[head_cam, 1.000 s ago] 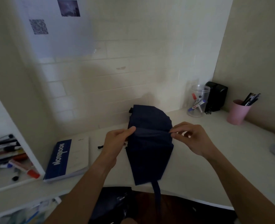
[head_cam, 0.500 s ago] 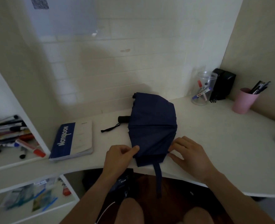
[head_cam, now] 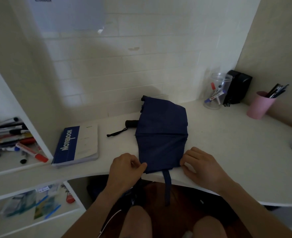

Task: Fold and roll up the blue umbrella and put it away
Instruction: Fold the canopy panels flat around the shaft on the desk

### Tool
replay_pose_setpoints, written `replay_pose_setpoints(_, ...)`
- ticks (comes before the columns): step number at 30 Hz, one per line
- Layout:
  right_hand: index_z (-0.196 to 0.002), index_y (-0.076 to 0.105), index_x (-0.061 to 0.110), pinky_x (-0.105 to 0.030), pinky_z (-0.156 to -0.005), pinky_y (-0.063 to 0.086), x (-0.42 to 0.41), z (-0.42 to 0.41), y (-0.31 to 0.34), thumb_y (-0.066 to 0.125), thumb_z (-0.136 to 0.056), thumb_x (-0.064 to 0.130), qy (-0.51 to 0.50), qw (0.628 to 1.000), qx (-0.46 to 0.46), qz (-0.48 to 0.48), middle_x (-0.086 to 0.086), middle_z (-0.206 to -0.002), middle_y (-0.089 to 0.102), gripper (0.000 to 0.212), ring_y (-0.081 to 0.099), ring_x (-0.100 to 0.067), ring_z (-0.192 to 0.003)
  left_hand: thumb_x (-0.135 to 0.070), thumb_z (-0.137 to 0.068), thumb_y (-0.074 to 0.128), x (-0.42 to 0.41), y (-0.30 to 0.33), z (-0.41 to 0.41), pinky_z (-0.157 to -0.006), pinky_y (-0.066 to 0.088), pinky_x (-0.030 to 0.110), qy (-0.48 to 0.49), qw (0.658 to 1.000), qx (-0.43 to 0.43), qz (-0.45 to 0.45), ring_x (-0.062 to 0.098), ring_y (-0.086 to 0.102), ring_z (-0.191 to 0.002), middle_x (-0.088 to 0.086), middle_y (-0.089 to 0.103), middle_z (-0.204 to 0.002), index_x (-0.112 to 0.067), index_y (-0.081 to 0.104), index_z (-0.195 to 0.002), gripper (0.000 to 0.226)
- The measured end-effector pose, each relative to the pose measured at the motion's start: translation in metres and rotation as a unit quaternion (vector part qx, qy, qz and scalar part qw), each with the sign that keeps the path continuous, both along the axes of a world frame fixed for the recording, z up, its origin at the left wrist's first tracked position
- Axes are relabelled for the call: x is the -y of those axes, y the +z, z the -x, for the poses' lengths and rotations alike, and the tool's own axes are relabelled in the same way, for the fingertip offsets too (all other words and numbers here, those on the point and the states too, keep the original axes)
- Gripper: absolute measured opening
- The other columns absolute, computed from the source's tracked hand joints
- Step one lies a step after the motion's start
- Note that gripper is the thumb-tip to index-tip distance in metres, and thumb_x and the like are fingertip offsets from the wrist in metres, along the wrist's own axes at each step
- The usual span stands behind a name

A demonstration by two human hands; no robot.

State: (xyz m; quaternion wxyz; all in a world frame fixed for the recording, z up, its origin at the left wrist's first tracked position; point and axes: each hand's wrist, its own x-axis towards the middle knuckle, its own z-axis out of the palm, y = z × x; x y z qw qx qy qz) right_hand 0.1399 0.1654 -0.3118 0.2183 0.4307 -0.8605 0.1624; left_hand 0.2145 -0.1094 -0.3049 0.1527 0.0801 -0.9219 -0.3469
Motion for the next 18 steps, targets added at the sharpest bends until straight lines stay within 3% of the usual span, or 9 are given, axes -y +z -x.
replay_pose_setpoints(3,-0.087,0.068,0.023,-0.026,-0.067,0.049,-0.003,-0.001,0.008,0.071,-0.083,0.012,-0.002,0.999,0.042,-0.019,0.01,-0.092,0.062,0.012,0.055,-0.01,-0.083,-0.039,-0.081,0.078,0.002,-0.006,0.0,-0.069,0.038,0.021,-0.023,0.996,-0.003,0.089,0.008,0.052,-0.077,-0.006,0.055,-0.079,-0.019,0.065,-0.067,0.028)
replay_pose_setpoints(7,-0.089,0.065,0.029,-0.023,-0.073,0.05,-0.004,-0.003,0.016,0.065,-0.085,0.021,-0.003,0.996,0.077,-0.049,0.014,-0.103,0.057,0.008,0.053,-0.006,-0.09,-0.042,-0.078,0.077,0.005,-0.005,0.002,-0.069,0.038,0.018,-0.051,0.992,-0.04,0.11,0.007,0.046,-0.084,-0.009,0.047,-0.087,-0.024,0.053,-0.08,0.031)
replay_pose_setpoints(10,-0.085,0.062,0.033,-0.022,-0.072,0.05,-0.002,0.0,0.022,0.061,-0.083,0.028,-0.012,0.991,0.099,-0.086,0.018,-0.103,0.055,0.005,0.05,0.0,-0.087,-0.033,-0.093,0.066,0.004,0.01,0.017,-0.091,0.04,0.015,-0.12,0.979,-0.14,0.089,0.008,0.049,-0.105,-0.006,0.054,-0.111,-0.024,0.063,-0.104,0.014)
replay_pose_setpoints(11,-0.084,0.062,0.033,-0.023,-0.071,0.051,-0.001,0.001,0.023,0.06,-0.082,0.03,-0.014,0.989,0.108,-0.096,0.018,-0.1,0.056,0.004,0.05,-0.001,-0.085,-0.031,-0.099,0.059,0.003,0.015,0.025,-0.101,0.038,0.017,-0.163,0.971,-0.14,0.109,0.01,0.049,-0.116,-0.004,0.054,-0.123,-0.024,0.065,-0.117,0.02)
replay_pose_setpoints(14,-0.081,0.065,0.029,-0.029,-0.07,0.054,0.006,0.001,0.028,0.057,-0.082,0.036,-0.028,0.991,0.114,-0.068,0.014,-0.093,0.06,0.01,0.055,-0.005,-0.082,-0.037,-0.106,0.044,0.002,0.01,0.048,-0.121,0.023,0.025,-0.27,0.938,-0.069,0.208,0.018,0.034,-0.144,0.001,0.042,-0.156,-0.024,0.052,-0.145,0.042)
replay_pose_setpoints(18,-0.096,0.069,0.023,-0.02,-0.076,0.048,0.022,-0.001,0.03,0.059,-0.095,0.031,-0.054,0.995,0.072,0.052,0.011,-0.098,0.062,0.012,0.057,-0.007,-0.087,-0.059,-0.101,0.032,0.005,-0.006,0.059,-0.124,0.026,0.041,-0.289,0.915,-0.001,0.281,0.019,0.021,-0.153,0.0,0.027,-0.166,-0.032,0.026,-0.158,0.063)
